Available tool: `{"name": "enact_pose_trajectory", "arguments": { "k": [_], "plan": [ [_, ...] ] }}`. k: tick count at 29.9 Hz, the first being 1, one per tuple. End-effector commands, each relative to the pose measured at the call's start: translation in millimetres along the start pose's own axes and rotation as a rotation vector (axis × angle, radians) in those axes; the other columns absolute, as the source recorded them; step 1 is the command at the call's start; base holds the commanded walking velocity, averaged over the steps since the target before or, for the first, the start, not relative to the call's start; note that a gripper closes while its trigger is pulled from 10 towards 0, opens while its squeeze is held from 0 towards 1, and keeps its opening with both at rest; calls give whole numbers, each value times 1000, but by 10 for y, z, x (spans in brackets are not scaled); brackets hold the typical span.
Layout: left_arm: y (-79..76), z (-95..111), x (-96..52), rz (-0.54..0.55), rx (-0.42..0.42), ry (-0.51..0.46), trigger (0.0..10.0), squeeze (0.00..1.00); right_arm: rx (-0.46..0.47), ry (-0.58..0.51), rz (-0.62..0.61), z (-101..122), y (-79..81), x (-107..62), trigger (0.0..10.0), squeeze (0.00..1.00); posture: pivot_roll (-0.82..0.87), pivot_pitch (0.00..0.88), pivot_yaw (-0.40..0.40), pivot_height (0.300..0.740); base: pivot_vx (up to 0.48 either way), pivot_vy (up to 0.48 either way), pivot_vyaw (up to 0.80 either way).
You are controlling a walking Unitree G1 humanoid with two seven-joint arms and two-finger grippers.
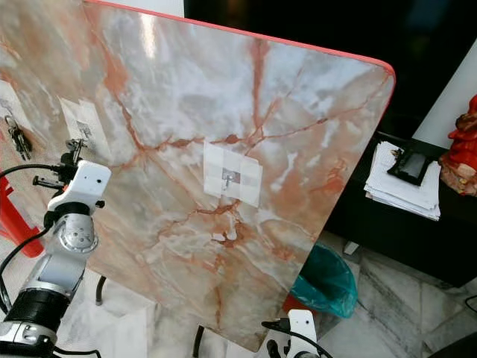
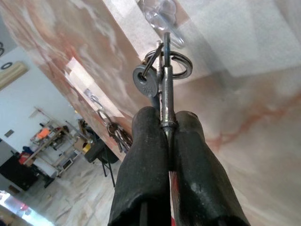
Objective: Hang keys on a hook
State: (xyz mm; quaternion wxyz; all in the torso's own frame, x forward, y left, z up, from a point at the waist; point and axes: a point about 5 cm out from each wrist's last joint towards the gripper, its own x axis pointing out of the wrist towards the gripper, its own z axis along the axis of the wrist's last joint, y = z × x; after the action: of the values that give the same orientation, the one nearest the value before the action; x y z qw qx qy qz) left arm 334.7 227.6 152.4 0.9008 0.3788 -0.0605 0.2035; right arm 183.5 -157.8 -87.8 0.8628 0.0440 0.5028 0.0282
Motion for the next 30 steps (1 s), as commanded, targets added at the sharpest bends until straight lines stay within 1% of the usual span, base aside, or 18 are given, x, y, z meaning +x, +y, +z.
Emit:
{"name": "enact_pose_trajectory", "arguments": {
  "k": [1,11,16,23,25,30],
  "plan": [
    [-54,39,-41,-21,-3,-14,10000,0,1,2,-4,-2,-22,-3,10000,0,153,4,-117,740,0,0,0],
    [-53,62,-41,-17,-8,-17,10000,0,-3,3,-5,-6,-29,-5,10000,0,151,5,-119,740,0,0,0],
    [16,75,-49,36,-12,-29,10000,0,-4,4,-4,-6,-29,-5,10000,0,152,5,-119,740,0,0,0],
    [44,103,-116,42,-36,-57,10000,0,-5,4,-3,-9,-26,-5,10000,0,152,4,-118,740,0,0,0],
    [75,116,-142,57,-44,-74,10000,0,-5,4,-3,-11,-26,-5,10000,0,154,5,-118,740,0,0,0],
    [127,115,-153,83,-33,-73,10000,0,-3,3,-3,-11,-26,-5,10000,0,156,4,-119,740,0,0,0]
  ]
}}
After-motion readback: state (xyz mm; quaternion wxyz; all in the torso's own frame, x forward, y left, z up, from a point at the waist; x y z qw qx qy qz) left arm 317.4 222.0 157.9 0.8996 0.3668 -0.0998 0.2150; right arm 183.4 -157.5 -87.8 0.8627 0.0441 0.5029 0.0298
